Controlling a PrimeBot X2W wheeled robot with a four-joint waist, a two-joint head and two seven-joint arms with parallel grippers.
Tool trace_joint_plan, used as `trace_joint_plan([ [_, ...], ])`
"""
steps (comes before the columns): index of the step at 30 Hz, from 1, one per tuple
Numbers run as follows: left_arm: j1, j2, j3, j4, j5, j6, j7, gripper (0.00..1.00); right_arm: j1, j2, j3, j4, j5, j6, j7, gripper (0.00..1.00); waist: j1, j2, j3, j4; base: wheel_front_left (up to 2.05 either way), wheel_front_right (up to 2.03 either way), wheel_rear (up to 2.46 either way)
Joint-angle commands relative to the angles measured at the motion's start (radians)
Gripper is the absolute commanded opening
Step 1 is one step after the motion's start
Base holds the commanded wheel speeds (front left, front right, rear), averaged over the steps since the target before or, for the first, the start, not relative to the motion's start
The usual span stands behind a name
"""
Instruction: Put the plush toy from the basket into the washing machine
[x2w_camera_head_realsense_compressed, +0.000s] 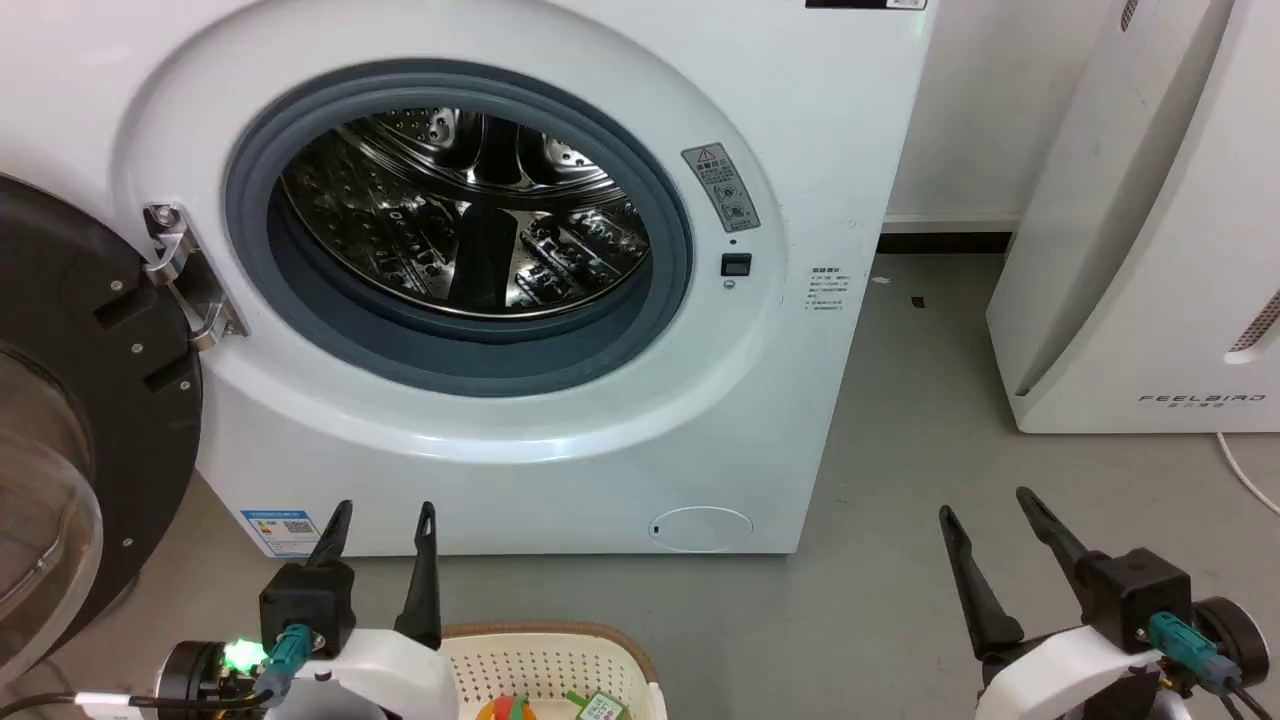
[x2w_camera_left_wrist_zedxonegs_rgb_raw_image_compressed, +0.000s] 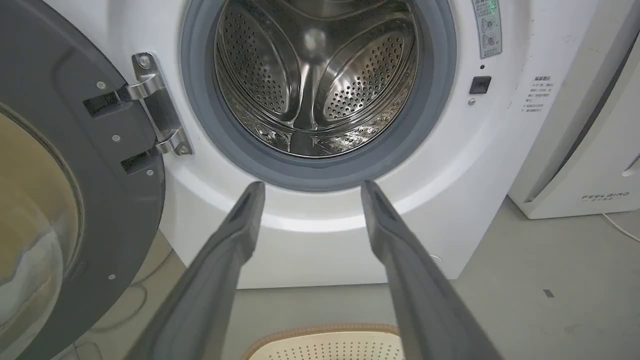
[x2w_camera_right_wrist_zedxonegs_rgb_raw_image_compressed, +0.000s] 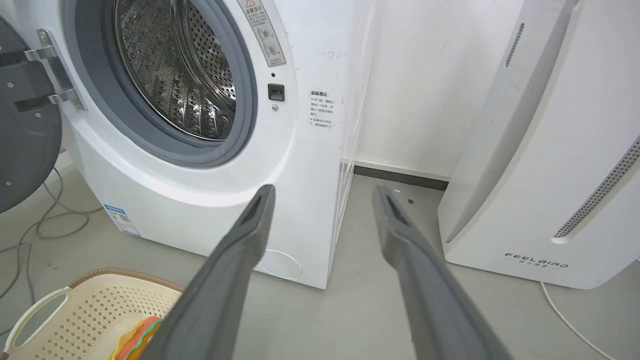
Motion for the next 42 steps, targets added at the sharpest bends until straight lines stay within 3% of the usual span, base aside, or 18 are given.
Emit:
trace_joint_plan([
  [1,-0.001,0.0,-0.003,0.003,-0.004,0.003,-0.007,1.0,0.001,0.0,-0.001,0.0,0.005,0.0,-0.007,1.0,0.0,0.0,0.001,0.0,0.0,0.0,0.0],
  [19,-0.03,0.0,-0.045,0.079,-0.039,0.012,-0.044,1.0,-0.006,0.0,-0.023,-0.014,0.024,0.0,-0.044,1.0,0.0,0.0,0.046,-0.011,0.0,0.0,0.0],
  [42,-0.177,0.015,-0.105,0.37,-0.08,-0.003,-0.084,1.0,-0.043,0.0,-0.024,-0.05,0.045,0.0,-0.092,1.0,0.0,0.0,0.195,-0.051,0.0,0.0,0.0],
])
